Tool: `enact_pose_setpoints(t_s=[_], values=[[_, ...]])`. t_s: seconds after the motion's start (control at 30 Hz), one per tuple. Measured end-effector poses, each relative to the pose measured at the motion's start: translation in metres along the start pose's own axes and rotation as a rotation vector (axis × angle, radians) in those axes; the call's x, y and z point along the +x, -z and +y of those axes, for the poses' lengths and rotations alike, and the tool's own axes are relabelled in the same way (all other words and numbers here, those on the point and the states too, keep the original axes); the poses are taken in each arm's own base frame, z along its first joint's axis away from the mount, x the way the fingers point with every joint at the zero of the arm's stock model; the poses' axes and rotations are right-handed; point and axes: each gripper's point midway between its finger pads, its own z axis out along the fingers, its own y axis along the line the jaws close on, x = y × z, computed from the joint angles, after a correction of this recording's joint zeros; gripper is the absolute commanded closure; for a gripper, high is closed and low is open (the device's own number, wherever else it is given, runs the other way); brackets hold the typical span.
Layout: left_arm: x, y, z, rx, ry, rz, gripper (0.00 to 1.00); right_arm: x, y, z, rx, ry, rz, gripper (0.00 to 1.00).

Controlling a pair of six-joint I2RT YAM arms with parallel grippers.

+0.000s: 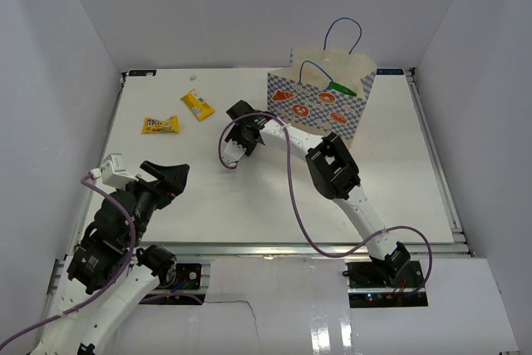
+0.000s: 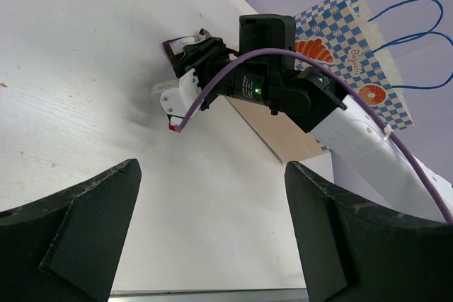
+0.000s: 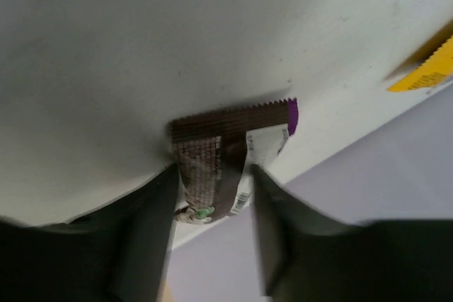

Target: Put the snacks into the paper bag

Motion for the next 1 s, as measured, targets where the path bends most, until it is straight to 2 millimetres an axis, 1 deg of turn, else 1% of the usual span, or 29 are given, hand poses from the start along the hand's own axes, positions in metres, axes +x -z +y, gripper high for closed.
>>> enact_pose_setpoints(t_s=[0.03, 0.1, 0.2, 0.27, 0.33, 0.4, 0.5, 0.53, 0.6, 0.7, 0.77, 0.87, 0.93, 1.0], values=[[0.0, 0.0, 0.001, -0.003, 0.0, 0.001, 0.06, -0.001, -0.002, 0.001, -0.011, 0.011, -0.004, 0.64], [0.001, 0.0, 0.001, -0.006, 0.0, 0.004, 0.06, -0.005, -0.005, 0.006, -0.027, 0.005, -0.027, 0.74], [0.002, 0.0, 0.002, -0.009, 0.008, 0.007, 0.06, -0.014, -0.004, 0.009, -0.036, -0.007, -0.075, 0.79], [0.002, 0.0, 0.002, -0.009, 0.014, 0.006, 0.06, -0.021, 0.0, 0.011, -0.028, -0.026, -0.123, 0.8], [0.002, 0.0, 0.002, -0.01, 0.015, 0.006, 0.06, -0.033, 0.01, 0.018, -0.035, -0.048, -0.193, 0.83], [0.001, 0.0, 0.002, -0.012, 0.015, 0.002, 0.06, -0.052, 0.027, 0.03, -0.057, -0.074, -0.282, 0.85], [0.0, 0.0, 0.003, -0.016, 0.014, -0.004, 0.06, -0.09, 0.068, 0.044, -0.089, -0.134, -0.444, 0.87], [-0.001, 0.0, 0.003, -0.015, 0.015, -0.006, 0.06, -0.101, 0.083, 0.045, -0.091, -0.168, -0.495, 0.89], [-0.001, -0.001, 0.002, -0.013, 0.017, -0.009, 0.06, -0.12, 0.119, 0.038, -0.077, -0.247, -0.594, 0.91], [-0.001, -0.004, -0.001, 0.002, 0.023, -0.015, 0.06, -0.138, 0.18, 0.016, -0.005, -0.348, -0.722, 0.92], [0.003, -0.008, 0.0, 0.002, 0.021, -0.007, 0.06, -0.142, 0.224, 0.006, 0.048, -0.407, -0.792, 0.92], [0.013, -0.018, 0.002, -0.008, 0.009, 0.018, 0.06, -0.141, 0.287, -0.005, 0.13, -0.473, -0.88, 0.92], [0.02, -0.024, 0.003, -0.015, -0.001, 0.038, 0.06, -0.135, 0.323, -0.009, 0.181, -0.516, -0.923, 0.92], [0.025, -0.028, 0.004, -0.021, -0.007, 0.054, 0.06, -0.123, 0.355, -0.013, 0.234, -0.574, -0.955, 0.92]])
